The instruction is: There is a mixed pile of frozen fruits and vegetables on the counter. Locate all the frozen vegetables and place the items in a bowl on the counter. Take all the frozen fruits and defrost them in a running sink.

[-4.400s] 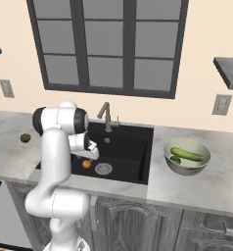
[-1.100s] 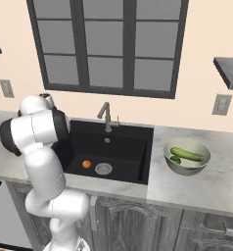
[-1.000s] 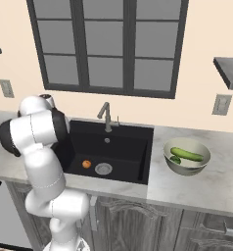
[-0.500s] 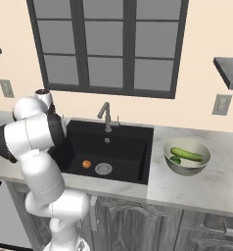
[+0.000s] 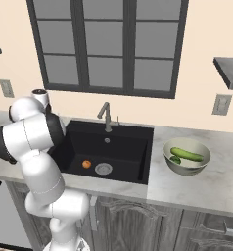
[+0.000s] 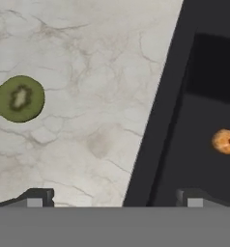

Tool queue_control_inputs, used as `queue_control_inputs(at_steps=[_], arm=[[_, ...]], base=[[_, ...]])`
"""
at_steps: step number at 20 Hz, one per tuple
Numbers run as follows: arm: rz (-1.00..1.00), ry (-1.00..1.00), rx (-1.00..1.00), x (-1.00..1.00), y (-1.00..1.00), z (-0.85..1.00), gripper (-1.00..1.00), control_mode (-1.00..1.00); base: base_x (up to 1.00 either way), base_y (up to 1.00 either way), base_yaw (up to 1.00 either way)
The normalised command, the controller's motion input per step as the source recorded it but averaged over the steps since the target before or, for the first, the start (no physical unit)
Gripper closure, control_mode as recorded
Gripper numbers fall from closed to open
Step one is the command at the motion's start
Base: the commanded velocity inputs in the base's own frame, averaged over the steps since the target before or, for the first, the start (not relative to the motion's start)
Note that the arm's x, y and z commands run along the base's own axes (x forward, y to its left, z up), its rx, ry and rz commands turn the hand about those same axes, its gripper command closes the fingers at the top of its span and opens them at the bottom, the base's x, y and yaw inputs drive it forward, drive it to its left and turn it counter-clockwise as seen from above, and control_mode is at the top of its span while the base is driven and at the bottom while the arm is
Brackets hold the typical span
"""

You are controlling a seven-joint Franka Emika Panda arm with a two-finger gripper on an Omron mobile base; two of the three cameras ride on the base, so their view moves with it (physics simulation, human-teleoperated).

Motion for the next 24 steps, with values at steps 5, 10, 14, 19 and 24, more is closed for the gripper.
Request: queue_control_inputs(at_steps=[5,10,14,19,24], arm=[[0.16,-0.01,0.00,-0.06,0.29,0.01,-1.00,-1.00],[0.16,0.00,0.00,-0.09,0.32,0.07,-1.00,-1.00],[0.15,0.00,0.00,-0.14,0.31,0.04,-1.00,-1.00],[0.14,0.02,-0.01,-0.04,0.36,-0.03,-1.00,-1.00],[0.07,0.02,0.00,0.11,0.32,-0.17,-1.00,-1.00]], base=[[0.00,0.00,0.00],[0.00,0.00,0.00],[0.00,0.00,0.00],[0.00,0.00,0.00],[0.00,0.00,0.00]])
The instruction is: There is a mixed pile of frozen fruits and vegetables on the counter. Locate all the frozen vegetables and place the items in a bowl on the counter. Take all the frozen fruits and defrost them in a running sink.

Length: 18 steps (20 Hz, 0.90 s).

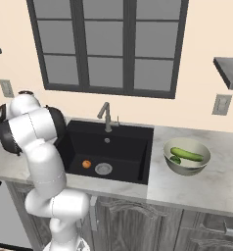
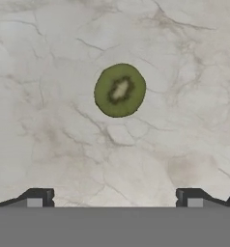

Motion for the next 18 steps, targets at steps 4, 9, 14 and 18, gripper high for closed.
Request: queue_control_inputs(at_steps=[4,9,14,18], arm=[[0.03,0.03,0.00,0.21,0.37,-0.18,-1.00,-1.00],[0.03,0.08,-0.07,0.25,0.36,-0.12,-1.00,-1.00],[0.04,0.11,-0.11,0.25,0.19,-0.01,-1.00,-1.00],[0.01,0.05,-0.07,0.30,0.02,-0.01,-1.00,-1.00]], base=[[0.00,0.00,0.00],[0.00,0.00,0.00],[0.00,0.00,0.00],[0.00,0.00,0.00]])
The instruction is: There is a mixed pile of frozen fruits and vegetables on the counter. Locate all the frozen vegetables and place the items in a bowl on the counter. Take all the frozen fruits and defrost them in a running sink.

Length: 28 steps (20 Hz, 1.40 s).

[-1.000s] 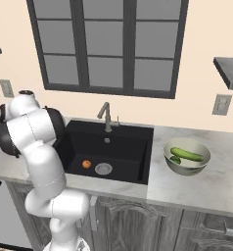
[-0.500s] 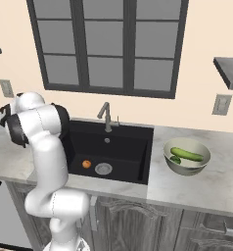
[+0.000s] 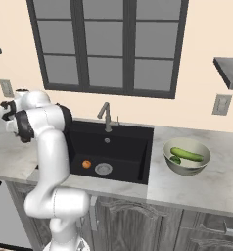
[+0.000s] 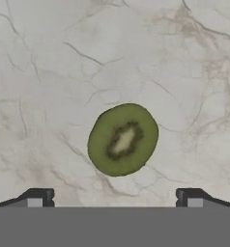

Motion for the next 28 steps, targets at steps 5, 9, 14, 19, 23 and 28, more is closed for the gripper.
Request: queue_control_inputs(at_steps=[5,9,14,19,23,28], arm=[[0.00,0.00,-0.05,0.10,0.02,-0.30,-1.00,-1.00],[0.00,-0.01,-0.02,0.00,0.13,-0.48,-1.00,-1.00],[0.00,-0.02,0.00,0.02,0.06,-0.22,-1.00,-1.00],[0.00,0.00,0.01,0.08,0.02,-0.18,-1.00,-1.00],[0.00,0.01,0.01,0.09,0.06,-0.23,1.00,-1.00],[-0.01,0.01,-0.02,-0.03,-0.06,-0.03,1.00,-1.00]], base=[[0.00,0.00,0.00],[0.00,0.00,0.00],[0.00,0.00,0.00],[0.00,0.00,0.00],[0.00,0.00,0.00],[0.00,0.00,0.00]])
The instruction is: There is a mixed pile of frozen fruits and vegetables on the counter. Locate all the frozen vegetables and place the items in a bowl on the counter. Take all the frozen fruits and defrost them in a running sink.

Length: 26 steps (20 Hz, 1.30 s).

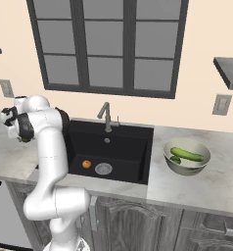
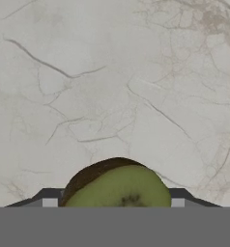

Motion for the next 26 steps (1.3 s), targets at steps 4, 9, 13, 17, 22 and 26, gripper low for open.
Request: queue_control_inputs(at_steps=[4,9,13,17,22,26], arm=[[-0.02,0.01,-0.05,-0.05,-0.21,0.18,1.00,-1.00],[-0.03,0.02,-0.05,-0.14,-0.30,0.23,1.00,-1.00],[-0.06,-0.06,0.01,-0.17,-0.30,0.21,1.00,-1.00],[-0.02,-0.08,0.06,-0.16,-0.39,0.08,1.00,-1.00],[-0.03,-0.06,0.06,-0.08,-0.43,0.03,1.00,-1.00],[-0.01,-0.05,0.07,-0.08,-0.34,0.05,1.00,-1.00]], base=[[0.00,0.00,0.00],[0.00,0.00,0.00],[0.00,0.00,0.00],[0.00,0.00,0.00],[0.00,0.00,0.00],[0.00,0.00,0.00]])
